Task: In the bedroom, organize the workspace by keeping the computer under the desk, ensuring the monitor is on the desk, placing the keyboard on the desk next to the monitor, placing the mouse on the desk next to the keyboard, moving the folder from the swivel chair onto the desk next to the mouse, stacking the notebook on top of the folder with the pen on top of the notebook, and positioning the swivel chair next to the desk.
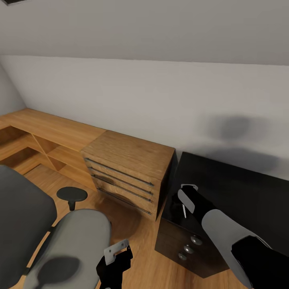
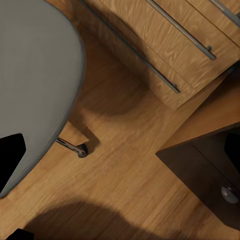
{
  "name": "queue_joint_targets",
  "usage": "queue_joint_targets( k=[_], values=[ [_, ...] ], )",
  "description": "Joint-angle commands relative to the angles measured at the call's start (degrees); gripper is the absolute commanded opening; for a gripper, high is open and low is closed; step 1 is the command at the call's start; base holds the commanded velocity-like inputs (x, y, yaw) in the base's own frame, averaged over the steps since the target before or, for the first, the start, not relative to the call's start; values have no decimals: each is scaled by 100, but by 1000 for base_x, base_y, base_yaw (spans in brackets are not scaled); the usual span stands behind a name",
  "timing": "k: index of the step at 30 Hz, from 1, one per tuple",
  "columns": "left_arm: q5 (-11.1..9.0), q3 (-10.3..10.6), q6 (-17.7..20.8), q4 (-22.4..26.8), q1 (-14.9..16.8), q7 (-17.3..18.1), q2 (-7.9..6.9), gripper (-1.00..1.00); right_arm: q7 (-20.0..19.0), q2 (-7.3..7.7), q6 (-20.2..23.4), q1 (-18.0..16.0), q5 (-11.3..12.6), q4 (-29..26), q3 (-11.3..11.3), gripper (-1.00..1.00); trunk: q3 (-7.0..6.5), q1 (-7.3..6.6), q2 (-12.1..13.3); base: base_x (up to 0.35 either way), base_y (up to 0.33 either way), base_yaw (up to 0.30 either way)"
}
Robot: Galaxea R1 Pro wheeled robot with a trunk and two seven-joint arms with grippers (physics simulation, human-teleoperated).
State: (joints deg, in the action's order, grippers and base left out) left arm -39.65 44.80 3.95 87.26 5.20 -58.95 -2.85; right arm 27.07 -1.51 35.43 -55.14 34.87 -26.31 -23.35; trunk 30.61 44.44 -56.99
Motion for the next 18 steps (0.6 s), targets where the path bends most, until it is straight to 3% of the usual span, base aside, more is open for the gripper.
queue_joint_targets(
  k=[1,16,18],
  values=[
    [-8,11,41,10,7,-37,-5,100,62,8,17,-4,2,91,-47,100,7,2,-3,0,0,0],
    [-8,9,42,10,7,-37,-5,100,43,48,30,-5,7,91,-38,100,7,2,-3,0,0,0],
    [-8,8,44,10,7,-37,-5,100,-170,128,34,-3,8,91,-38,100,7,2,-3,0,0,0]
  ],
)
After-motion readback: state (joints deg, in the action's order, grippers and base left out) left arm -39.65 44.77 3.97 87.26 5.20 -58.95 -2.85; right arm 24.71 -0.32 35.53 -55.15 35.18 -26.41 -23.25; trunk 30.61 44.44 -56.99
